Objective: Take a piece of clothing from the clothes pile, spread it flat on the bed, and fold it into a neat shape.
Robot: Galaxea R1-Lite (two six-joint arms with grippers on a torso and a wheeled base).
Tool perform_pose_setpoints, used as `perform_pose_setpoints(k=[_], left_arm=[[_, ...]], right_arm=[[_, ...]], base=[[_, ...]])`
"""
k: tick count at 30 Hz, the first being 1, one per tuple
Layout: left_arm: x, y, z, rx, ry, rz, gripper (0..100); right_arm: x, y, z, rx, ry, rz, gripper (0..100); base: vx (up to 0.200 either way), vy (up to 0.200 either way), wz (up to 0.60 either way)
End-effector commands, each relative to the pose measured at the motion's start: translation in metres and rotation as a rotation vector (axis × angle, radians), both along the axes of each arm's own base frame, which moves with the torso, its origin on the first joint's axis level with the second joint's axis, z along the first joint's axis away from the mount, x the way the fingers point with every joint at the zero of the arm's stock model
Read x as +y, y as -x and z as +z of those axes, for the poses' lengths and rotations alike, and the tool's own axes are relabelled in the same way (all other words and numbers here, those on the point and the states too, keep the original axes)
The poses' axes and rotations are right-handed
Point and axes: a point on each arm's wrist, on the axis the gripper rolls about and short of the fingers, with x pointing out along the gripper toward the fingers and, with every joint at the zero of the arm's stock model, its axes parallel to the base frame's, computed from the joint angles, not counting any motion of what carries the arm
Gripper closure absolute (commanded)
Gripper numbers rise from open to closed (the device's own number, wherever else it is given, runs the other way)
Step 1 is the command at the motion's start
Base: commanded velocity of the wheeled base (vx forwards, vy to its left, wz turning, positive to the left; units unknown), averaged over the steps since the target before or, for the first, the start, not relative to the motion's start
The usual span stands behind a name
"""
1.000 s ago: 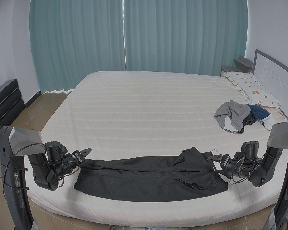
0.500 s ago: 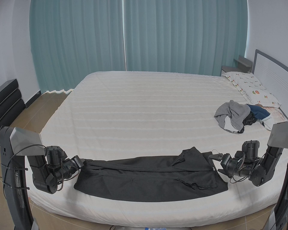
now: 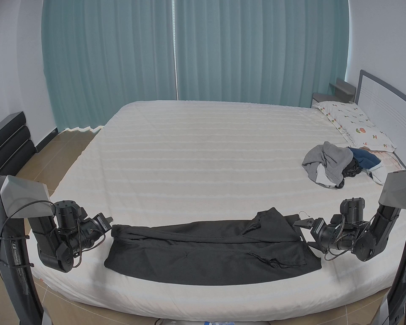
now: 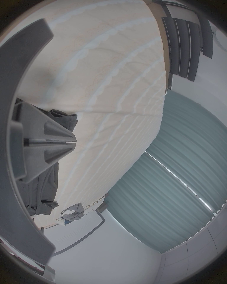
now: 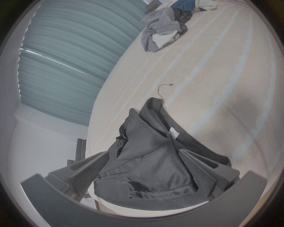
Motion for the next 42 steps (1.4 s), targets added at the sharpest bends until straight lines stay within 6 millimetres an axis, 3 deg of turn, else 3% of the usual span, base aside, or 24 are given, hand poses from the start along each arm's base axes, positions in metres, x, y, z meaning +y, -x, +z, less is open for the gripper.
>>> perform_pose_setpoints(k=[1, 8, 9, 16, 17, 22, 29, 34, 42], left_arm=[[0.006, 0.001, 0.007, -0.021, -0.001, 0.014, 100], [0.010, -0.009, -0.001, -0.014, 0.024, -0.028, 100], [0.011, -0.009, -0.001, -0.013, 0.030, -0.039, 0], [0.028, -0.015, 0.010, 0.018, 0.118, -0.140, 0], [0.030, -0.021, 0.021, 0.042, 0.123, -0.139, 0], [0.034, -0.048, 0.034, 0.118, 0.124, -0.149, 0], [0.034, -0.070, 0.005, 0.166, 0.010, -0.235, 0], [0.030, -0.062, -0.005, 0.258, -0.042, -0.309, 0], [0.027, -0.060, -0.006, 0.259, -0.059, -0.333, 0]], right_arm=[[0.001, -0.004, 0.014, -0.019, -0.009, -0.005, 0], [0.002, -0.007, 0.013, 0.017, -0.033, -0.023, 0], [0.002, -0.007, 0.013, 0.018, -0.033, -0.021, 0], [0.005, -0.007, 0.008, 0.035, -0.035, -0.013, 0], [0.006, -0.007, 0.007, 0.039, -0.035, -0.011, 0], [0.008, -0.007, 0.006, 0.041, -0.034, -0.004, 0], [0.006, -0.007, 0.004, 0.047, -0.033, -0.012, 0], [0.006, -0.007, 0.003, 0.049, -0.034, -0.007, 0], [0.008, -0.008, -0.002, 0.063, -0.032, -0.004, 0]], base=[[0.000, 0.000, 0.00], [0.000, 0.000, 0.00], [0.000, 0.000, 0.00], [0.000, 0.000, 0.00], [0.000, 0.000, 0.00], [0.000, 0.000, 0.00], [0.000, 0.000, 0.00], [0.000, 0.000, 0.00], [0.000, 0.000, 0.00]])
